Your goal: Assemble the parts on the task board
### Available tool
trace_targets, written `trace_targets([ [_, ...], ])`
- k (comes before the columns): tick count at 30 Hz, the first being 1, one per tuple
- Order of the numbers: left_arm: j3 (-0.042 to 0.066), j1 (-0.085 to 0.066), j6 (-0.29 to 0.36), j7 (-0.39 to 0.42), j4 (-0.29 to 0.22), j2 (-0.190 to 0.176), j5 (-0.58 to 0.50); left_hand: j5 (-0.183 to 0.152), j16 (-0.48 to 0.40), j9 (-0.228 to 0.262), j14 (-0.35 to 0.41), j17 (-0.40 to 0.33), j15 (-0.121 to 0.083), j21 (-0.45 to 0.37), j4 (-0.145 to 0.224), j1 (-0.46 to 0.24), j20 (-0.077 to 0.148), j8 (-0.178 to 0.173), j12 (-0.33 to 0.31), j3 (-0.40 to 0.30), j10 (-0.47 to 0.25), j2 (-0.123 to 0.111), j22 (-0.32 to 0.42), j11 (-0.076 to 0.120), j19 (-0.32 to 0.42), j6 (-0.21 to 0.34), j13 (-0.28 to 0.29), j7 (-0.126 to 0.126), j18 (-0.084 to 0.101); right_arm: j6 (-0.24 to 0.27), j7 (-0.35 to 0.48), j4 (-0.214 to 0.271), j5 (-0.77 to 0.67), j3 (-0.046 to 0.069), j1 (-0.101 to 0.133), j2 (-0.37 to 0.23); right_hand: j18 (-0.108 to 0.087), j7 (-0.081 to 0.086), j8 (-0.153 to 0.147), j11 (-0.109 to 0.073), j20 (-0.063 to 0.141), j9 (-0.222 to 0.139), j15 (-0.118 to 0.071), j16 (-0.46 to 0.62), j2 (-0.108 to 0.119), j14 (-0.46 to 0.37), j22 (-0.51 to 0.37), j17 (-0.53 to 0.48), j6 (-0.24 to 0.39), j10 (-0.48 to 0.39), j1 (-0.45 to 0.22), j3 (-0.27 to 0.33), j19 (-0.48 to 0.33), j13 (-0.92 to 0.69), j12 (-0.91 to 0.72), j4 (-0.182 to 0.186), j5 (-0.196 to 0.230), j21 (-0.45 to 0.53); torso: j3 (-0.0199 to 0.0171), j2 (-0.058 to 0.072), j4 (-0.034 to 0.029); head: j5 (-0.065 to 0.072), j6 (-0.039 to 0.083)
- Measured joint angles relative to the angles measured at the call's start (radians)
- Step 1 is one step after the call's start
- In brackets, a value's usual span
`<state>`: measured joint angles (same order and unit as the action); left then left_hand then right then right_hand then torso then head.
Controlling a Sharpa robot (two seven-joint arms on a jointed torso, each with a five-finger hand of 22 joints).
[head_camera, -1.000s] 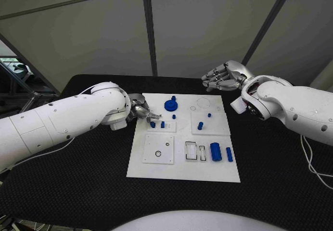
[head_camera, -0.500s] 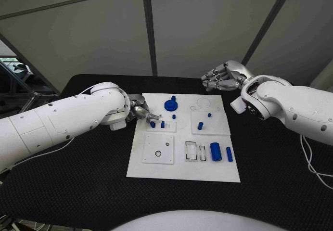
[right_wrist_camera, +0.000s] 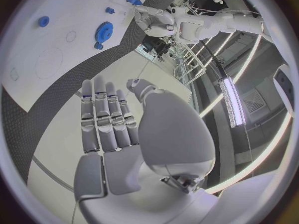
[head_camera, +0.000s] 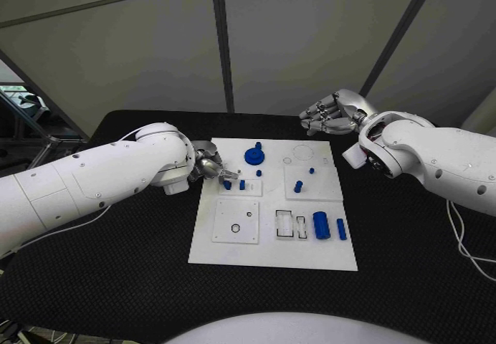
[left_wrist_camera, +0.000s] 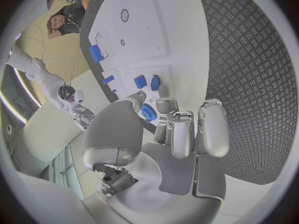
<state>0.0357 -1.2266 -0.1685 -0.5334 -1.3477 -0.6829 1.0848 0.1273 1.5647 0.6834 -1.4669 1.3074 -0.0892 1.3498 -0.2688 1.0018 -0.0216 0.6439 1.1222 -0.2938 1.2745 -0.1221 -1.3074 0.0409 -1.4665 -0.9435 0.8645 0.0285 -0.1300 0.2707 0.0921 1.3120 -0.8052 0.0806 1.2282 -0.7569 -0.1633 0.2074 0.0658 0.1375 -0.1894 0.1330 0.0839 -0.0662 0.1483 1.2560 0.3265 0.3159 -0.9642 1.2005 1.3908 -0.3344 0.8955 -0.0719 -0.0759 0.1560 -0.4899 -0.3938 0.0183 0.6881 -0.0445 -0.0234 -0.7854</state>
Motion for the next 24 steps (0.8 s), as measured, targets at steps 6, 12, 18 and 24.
trace_targets([
  [6,0.000,0.000,-0.001,0.000,-0.003,0.000,-0.001,0.000,0.000,0.000,0.000,0.000,0.000,0.000,0.000,0.000,0.000,0.000,0.000,0.000,0.000,0.000,0.000,0.000,0.000,0.000,0.000,0.000,0.000,0.000,0.000,0.000,0.000,0.000,0.000,0.000,0.000,0.000,0.000,0.000,-0.003,0.000,0.000,0.000,0.000,0.000,0.000,0.000,0.000,0.000,0.000,0.000,0.003,0.000,0.000,0.000,0.000,0.000,0.0004,0.000,0.0000,0.000,0.000],
  [12,0.000,0.000,-0.001,0.000,-0.006,0.000,-0.002,0.000,0.000,0.000,0.000,0.000,0.000,0.000,0.000,0.000,0.000,0.000,0.000,0.000,0.000,0.000,0.000,0.000,0.000,0.000,0.000,0.000,0.000,0.000,0.000,-0.001,0.000,0.000,0.000,0.001,0.000,0.000,0.000,0.000,-0.003,0.000,0.000,0.000,0.000,0.000,-0.001,0.000,0.000,0.000,0.000,0.000,0.003,0.000,0.000,0.000,0.000,0.000,0.0005,0.000,0.0000,0.000,-0.001],
  [18,0.000,0.000,-0.001,0.000,-0.008,-0.001,-0.002,0.000,0.000,0.000,0.000,0.000,0.000,0.000,0.003,0.005,0.000,0.000,0.000,0.003,0.000,0.005,0.000,0.000,0.000,0.000,0.000,0.000,0.000,0.000,0.000,-0.002,0.000,0.000,0.000,0.002,0.000,0.000,0.000,0.000,-0.004,0.001,0.000,0.000,0.000,0.000,-0.001,0.000,0.000,0.000,0.000,0.000,0.003,0.000,0.000,0.000,0.000,0.000,0.0005,0.000,-0.0001,0.000,-0.003],
  [24,0.000,0.000,-0.001,0.000,-0.009,-0.001,-0.003,0.000,0.000,0.000,0.000,0.000,0.000,0.000,0.003,0.005,0.000,0.000,0.000,0.003,0.000,0.005,0.000,0.000,0.000,0.000,0.000,0.000,0.000,-0.001,0.000,-0.002,0.000,0.000,0.000,0.003,0.000,0.000,0.000,0.000,-0.003,0.001,0.000,0.000,0.000,0.000,-0.001,0.000,0.000,0.000,0.000,0.000,0.003,0.000,0.000,0.000,0.000,0.000,0.0005,0.000,-0.0001,-0.001,-0.003],
])
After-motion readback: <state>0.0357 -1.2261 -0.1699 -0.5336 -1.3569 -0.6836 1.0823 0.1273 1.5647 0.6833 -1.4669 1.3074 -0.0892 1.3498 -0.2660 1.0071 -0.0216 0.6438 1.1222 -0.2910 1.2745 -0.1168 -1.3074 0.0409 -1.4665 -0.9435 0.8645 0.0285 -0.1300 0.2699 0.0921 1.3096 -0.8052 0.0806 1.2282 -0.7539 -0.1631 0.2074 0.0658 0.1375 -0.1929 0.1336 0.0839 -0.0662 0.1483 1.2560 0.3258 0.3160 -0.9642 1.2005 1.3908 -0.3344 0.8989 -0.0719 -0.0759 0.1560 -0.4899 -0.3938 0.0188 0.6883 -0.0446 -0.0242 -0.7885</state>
